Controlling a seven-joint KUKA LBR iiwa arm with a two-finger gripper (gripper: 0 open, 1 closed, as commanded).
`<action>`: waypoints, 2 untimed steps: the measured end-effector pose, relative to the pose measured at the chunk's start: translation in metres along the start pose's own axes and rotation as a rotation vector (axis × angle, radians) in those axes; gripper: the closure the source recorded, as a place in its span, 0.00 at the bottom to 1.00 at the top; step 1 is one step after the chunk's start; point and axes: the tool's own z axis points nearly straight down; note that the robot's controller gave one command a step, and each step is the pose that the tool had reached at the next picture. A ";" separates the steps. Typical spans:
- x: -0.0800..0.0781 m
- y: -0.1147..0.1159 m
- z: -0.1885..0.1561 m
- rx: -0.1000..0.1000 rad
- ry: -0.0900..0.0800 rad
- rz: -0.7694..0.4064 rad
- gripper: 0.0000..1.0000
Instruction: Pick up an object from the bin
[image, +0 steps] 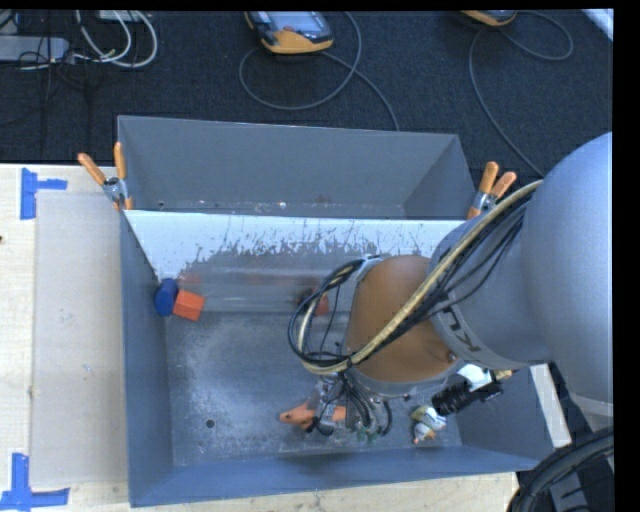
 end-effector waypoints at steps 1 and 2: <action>-0.001 0.000 -0.026 -0.002 -0.006 -0.002 1.00; -0.002 0.001 -0.040 -0.004 -0.010 -0.002 1.00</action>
Offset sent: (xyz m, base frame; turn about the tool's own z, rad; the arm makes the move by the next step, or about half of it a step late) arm 0.0001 0.0000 0.0012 0.0000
